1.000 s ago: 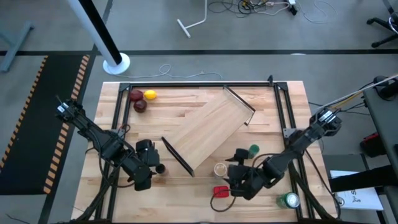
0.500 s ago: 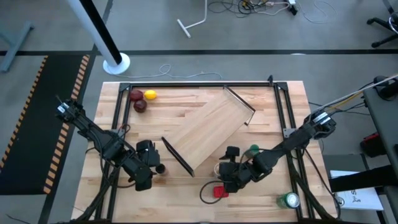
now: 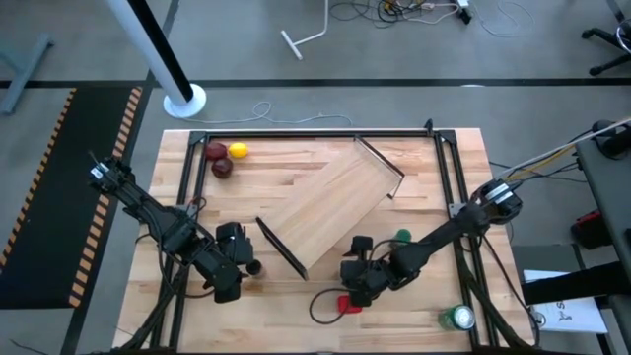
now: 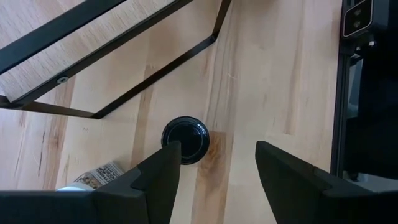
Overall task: Shelf spices
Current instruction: Put the gold seasoning bottle on the shelf
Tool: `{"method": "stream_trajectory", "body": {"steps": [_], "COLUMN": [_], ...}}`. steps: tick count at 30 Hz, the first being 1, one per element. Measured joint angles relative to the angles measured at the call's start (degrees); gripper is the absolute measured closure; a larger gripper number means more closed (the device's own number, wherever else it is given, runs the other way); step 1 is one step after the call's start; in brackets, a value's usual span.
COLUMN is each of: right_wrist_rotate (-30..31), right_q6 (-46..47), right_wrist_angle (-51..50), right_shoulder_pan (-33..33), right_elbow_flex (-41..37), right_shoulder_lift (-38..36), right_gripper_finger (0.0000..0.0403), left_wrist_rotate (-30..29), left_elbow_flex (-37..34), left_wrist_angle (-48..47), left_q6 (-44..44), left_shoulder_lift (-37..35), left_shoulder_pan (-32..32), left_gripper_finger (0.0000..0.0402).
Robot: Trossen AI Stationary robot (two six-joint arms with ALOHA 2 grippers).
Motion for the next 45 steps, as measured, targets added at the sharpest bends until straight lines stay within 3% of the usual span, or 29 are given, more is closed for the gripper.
{"method": "stream_trajectory", "body": {"steps": [6, 12, 16, 26, 31, 33, 36, 45], "right_wrist_rotate": [0.2, -0.8, -5.2, -5.3, 4.4, 8.8, 8.8, -8.9], "right_q6": [0.1, 0.9, 3.2, 5.6, -1.6, -5.6, -10.0, -19.3], "right_wrist_angle": [0.1, -0.2, -2.7, -10.3, -7.8, -6.0, -5.0, -10.3], "right_shoulder_pan": [-0.2, -0.2, 0.0, 2.3, 1.9, 0.0, -5.5, -26.1], "right_elbow_flex": [0.1, 0.1, 0.1, 0.0, 0.0, 0.0, 1.2, 13.1], "right_shoulder_lift": [0.3, 0.2, -1.4, -18.0, -28.5, -31.5, -34.5, -29.5], "right_gripper_finger": [0.0142, 0.0145, 0.0145, 0.0145, 0.0145, 0.0145, 0.0145, 0.0145], "left_wrist_rotate": [0.0, 0.0, 0.0, -0.2, -1.4, -2.2, -3.0, -4.5], "left_elbow_flex": [0.0, 0.0, 0.0, 0.0, 0.0, 0.0, 0.0, 0.0], "left_wrist_angle": [0.2, 0.4, 0.7, 1.5, 2.0, 2.2, 2.3, 3.8], "left_q6": [0.0, 0.0, -0.2, 0.3, 1.7, 1.9, 2.1, 3.2], "left_shoulder_lift": [0.0, 0.0, 0.0, 0.0, 0.0, 0.0, 0.0, 0.0], "left_shoulder_pan": [0.0, 0.0, 0.0, 0.0, 0.0, 0.0, 0.1, 1.2], "left_gripper_finger": [0.0205, 0.0205, 0.0205, 0.0205, 0.0205, 0.0205, 0.0205, 0.0205]}}
